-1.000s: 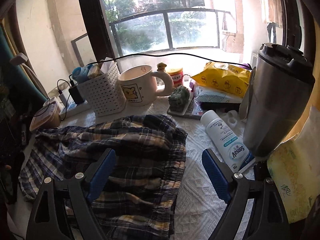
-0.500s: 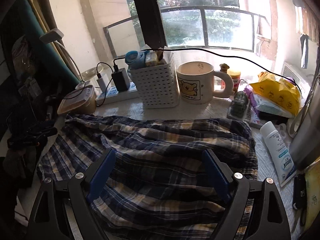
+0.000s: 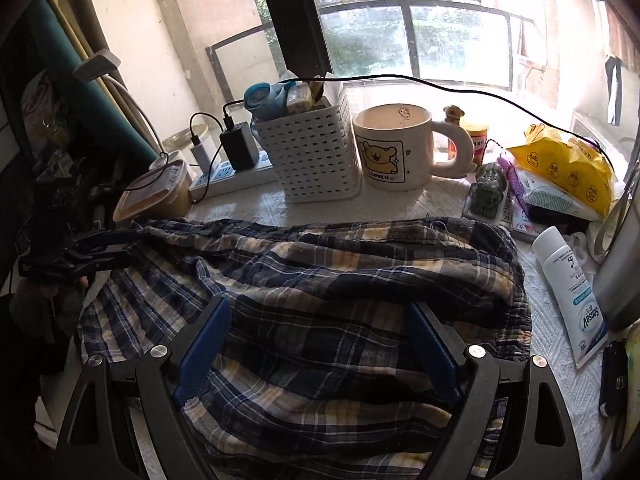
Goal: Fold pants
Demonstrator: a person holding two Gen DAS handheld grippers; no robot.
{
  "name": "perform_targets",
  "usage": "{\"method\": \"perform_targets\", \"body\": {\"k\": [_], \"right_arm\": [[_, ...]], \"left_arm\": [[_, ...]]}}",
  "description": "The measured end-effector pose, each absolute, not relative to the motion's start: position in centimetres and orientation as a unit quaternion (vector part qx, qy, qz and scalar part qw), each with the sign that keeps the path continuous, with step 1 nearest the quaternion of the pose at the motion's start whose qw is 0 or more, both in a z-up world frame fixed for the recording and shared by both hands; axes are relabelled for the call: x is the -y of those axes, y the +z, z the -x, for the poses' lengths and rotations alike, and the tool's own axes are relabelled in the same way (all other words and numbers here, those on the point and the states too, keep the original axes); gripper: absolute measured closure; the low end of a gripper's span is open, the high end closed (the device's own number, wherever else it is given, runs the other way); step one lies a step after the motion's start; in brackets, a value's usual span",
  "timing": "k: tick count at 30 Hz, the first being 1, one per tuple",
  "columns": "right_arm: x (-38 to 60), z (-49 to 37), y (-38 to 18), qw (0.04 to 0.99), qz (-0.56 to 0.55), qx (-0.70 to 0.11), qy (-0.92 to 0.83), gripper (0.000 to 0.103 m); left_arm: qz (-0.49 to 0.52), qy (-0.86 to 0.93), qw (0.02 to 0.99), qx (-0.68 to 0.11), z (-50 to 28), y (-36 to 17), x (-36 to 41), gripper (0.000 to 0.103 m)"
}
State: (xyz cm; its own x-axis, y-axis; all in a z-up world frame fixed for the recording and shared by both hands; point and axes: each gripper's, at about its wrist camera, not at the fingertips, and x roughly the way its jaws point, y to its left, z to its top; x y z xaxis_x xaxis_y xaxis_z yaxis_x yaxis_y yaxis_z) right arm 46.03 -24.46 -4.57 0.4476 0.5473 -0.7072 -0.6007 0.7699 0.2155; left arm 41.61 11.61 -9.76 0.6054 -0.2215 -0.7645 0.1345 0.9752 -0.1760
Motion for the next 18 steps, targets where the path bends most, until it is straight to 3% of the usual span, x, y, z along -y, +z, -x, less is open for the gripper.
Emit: {"method": "perform_targets", "body": {"k": [8,18], "right_arm": [[28.4,-45.8,-4.3,0.87,0.01,-0.398,0.29,0.014],[33.0,-43.5,-5.2,0.877,-0.028,-0.408,0.252,0.014]], "left_arm": [[0.049,-0.075,0.917,-0.388,-39.5,-6.4,-12.6,0.006],[0.098,-0.098,0.909,-0.393,-28.8,-5.1,-10.3,0.006]]}}
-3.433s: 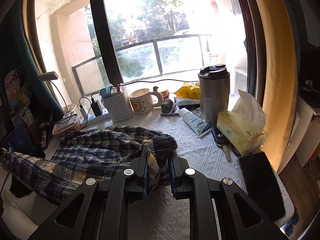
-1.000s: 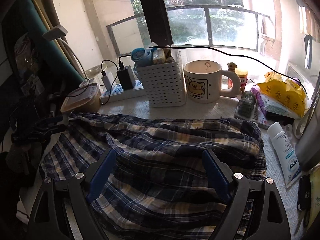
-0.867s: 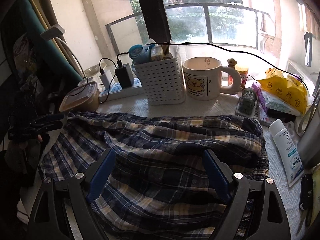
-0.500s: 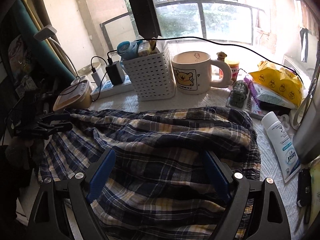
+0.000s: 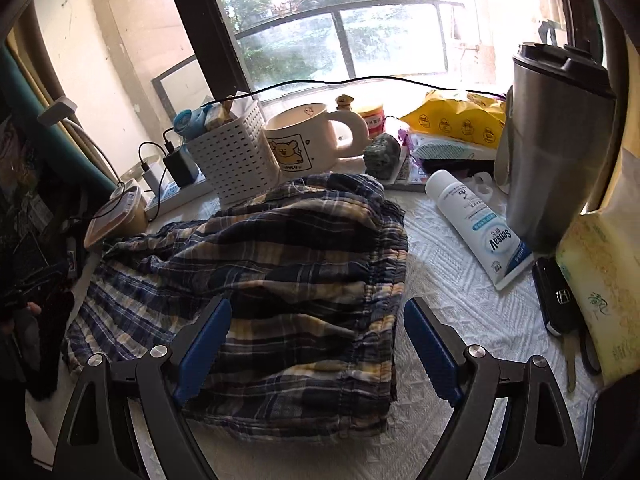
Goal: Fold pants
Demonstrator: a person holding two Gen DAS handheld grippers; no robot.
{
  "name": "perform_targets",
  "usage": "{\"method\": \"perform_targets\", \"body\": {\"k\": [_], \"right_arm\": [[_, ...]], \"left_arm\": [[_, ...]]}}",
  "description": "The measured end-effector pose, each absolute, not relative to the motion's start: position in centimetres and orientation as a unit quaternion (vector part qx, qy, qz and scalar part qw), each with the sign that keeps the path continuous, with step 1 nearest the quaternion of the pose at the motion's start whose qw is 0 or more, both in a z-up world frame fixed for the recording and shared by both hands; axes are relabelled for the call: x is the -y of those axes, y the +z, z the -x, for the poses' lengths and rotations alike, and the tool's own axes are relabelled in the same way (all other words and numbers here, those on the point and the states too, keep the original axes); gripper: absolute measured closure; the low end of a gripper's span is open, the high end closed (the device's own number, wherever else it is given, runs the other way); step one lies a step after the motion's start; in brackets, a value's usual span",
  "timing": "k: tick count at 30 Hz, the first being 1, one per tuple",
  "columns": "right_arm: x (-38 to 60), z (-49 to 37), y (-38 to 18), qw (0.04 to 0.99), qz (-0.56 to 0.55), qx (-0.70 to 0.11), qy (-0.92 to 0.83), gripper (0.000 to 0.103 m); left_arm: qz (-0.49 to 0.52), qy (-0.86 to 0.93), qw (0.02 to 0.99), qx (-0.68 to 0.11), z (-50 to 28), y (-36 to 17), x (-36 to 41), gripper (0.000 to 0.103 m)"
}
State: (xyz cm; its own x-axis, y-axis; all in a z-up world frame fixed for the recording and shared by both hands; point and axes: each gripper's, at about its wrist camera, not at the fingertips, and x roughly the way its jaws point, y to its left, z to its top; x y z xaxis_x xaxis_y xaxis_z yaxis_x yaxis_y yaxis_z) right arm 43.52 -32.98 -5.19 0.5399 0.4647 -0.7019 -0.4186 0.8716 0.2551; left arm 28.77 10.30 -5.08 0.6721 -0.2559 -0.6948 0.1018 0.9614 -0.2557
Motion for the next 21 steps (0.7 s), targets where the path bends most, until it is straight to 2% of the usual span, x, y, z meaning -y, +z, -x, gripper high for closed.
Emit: {"method": "perform_targets", "body": {"k": [8,10,12,16,18,21], "right_arm": [[33.1,-41.2,-5.3,0.879,-0.02,-0.408,0.247,0.014],[33.4,-40.7,-5.2,0.879,-0.021,-0.407,0.248,0.014],[33.6,-40.1,-5.1,0.879,-0.02,-0.405,0.25,0.014],[34.3,-39.2,-5.0,0.88,-0.023,-0.404,0.249,0.014],[34.7,-38.8,-5.1,0.88,-0.024,-0.404,0.249,0.014],[35.4,-38.4,-5.1,0.881,-0.028,-0.404,0.246,0.014]], "left_arm": [[0.16,-0.14,0.888,-0.409,-24.4,-6.9,-5.2,0.006],[0.162,-0.146,0.883,-0.415,-24.1,-7.7,-4.2,0.009],[0.166,-0.146,0.88,-0.42,-24.4,-8.5,-3.8,0.018],[0.227,-0.14,0.864,-0.427,-25.5,-10.2,-4.6,0.027],[0.255,-0.135,0.857,-0.427,-26.1,-10.7,-5.2,0.042],[0.276,-0.12,0.852,-0.428,-26.8,-11.3,-5.9,0.055]]}}
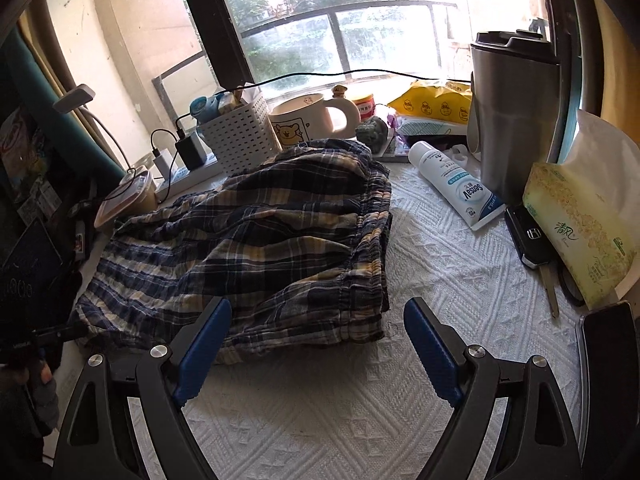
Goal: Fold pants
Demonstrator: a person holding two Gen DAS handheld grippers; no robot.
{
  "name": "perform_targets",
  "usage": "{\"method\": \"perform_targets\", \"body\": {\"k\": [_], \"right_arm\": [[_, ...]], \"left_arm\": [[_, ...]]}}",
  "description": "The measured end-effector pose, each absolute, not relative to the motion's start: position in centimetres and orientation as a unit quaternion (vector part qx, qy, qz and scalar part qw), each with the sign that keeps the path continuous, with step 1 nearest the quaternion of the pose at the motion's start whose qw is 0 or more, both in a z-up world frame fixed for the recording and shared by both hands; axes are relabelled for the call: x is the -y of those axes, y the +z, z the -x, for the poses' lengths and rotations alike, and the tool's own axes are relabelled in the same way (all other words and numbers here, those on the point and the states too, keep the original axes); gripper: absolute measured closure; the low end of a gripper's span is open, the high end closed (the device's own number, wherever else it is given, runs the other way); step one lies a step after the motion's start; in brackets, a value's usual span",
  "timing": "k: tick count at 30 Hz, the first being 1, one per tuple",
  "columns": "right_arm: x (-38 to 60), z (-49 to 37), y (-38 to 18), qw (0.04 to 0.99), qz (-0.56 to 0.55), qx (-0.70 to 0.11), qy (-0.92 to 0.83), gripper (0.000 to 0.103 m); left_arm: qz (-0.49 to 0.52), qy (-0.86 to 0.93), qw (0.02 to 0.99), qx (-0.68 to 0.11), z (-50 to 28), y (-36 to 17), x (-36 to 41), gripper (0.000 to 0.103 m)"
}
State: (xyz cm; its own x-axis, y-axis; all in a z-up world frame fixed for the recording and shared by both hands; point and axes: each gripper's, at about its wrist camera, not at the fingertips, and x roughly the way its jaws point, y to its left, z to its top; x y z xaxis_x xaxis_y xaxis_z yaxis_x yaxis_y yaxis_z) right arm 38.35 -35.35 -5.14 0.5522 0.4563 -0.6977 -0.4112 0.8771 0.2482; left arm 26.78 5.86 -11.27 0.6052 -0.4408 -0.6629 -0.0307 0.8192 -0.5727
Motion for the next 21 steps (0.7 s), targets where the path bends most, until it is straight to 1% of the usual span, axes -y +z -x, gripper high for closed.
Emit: {"method": "perform_targets", "body": {"k": [1,3,6,14,16,19,21], "right_arm": [[35.5,-38.3,-5.2,0.881,-0.029,-0.404,0.245,0.014],[35.8,-38.1,-5.3,0.881,-0.029,-0.405,0.244,0.014],[36.1,-38.0,-5.3,0.881,-0.028,-0.405,0.244,0.014],[36.1,-37.8,-6.1,0.877,-0.03,-0.41,0.248,0.014],[35.9,-37.8,-6.3,0.875,-0.03,-0.413,0.252,0.014],[35.7,-37.6,-6.5,0.873,-0.028,-0.415,0.256,0.014],[35.7,-37.6,-6.5,0.873,-0.028,-0.415,0.256,0.014]], "left_arm": [[0.279,-0.114,0.851,-0.43,-26.9,-11.4,-6.0,0.06],[0.279,-0.114,0.851,-0.429,-27.0,-11.5,-5.9,0.082],[0.274,-0.114,0.853,-0.428,-26.2,-11.4,-5.5,0.094],[0.256,-0.115,0.858,-0.43,-22.2,-11.8,-3.8,0.095],[0.259,-0.106,0.849,-0.448,-21.7,-12.8,-3.6,0.094],[0.28,-0.106,0.838,-0.456,-21.0,-13.3,-4.5,0.09],[0.275,-0.1,0.843,-0.452,-20.4,-12.7,-5.1,0.079]]}}
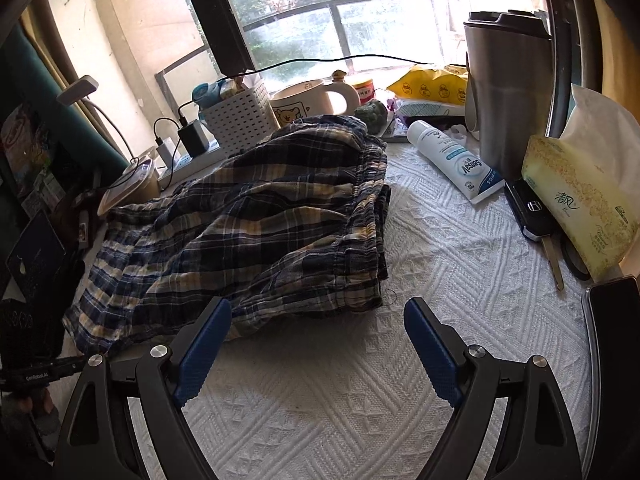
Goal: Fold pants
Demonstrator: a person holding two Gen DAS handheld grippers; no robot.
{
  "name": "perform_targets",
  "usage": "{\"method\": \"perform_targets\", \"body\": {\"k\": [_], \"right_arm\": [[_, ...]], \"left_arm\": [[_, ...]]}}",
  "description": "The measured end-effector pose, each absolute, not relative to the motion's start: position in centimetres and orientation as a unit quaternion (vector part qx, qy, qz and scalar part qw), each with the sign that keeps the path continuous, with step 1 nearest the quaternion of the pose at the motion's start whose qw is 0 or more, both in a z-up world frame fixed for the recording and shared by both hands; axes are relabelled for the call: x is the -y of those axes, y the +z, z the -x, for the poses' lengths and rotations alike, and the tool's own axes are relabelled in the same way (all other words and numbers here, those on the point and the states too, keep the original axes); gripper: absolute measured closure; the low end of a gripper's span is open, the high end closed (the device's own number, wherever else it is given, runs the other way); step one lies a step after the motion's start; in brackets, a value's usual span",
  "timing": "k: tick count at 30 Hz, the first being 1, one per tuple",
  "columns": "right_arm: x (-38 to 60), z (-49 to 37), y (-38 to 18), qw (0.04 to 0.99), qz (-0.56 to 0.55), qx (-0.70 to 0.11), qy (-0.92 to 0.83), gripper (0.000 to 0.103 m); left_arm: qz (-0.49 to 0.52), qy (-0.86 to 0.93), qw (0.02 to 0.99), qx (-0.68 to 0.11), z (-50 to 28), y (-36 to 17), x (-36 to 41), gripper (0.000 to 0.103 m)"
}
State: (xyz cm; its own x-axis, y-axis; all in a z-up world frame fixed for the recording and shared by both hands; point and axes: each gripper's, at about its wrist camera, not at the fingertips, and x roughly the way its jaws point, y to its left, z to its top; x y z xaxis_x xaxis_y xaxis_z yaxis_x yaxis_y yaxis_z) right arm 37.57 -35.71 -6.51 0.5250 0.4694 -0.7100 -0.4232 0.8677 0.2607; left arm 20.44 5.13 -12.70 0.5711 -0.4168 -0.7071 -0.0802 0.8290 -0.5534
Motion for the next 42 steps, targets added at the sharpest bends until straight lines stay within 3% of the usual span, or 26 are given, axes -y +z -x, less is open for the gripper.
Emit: {"method": "perform_targets", "body": {"k": [1,3,15,21,27,36,42], "right_arm": [[35.8,-37.6,-6.5,0.873,-0.028,-0.415,0.254,0.014],[36.1,-37.6,-6.5,0.874,-0.03,-0.415,0.252,0.014],[36.0,-37.6,-7.1,0.872,-0.033,-0.422,0.245,0.014],[36.1,-37.9,-7.5,0.871,-0.036,-0.429,0.237,0.014],[36.4,-38.5,-8.4,0.867,-0.04,-0.441,0.229,0.014],[36.2,-39.6,-9.0,0.863,-0.057,-0.45,0.224,0.014],[36.8,-40.8,-9.2,0.85,-0.126,-0.454,0.238,0.014]], "left_arm": [[0.271,-0.102,0.846,-0.447,-20.1,-12.2,-5.4,0.077],[0.249,-0.084,0.858,-0.441,-19.4,-11.4,-6.0,0.056],[0.181,0.036,0.899,-0.398,-20.5,-9.5,-11.7,0.056],[0.117,0.051,0.883,-0.451,-23.0,-12.4,-12.3,0.056],[0.064,0.049,0.893,-0.443,-22.3,-12.4,-11.4,0.056],[0.108,0.039,0.909,-0.401,-21.8,-9.9,-12.5,0.056],[0.096,-0.009,0.922,-0.375,-23.7,-8.5,-11.2,0.056]]}}
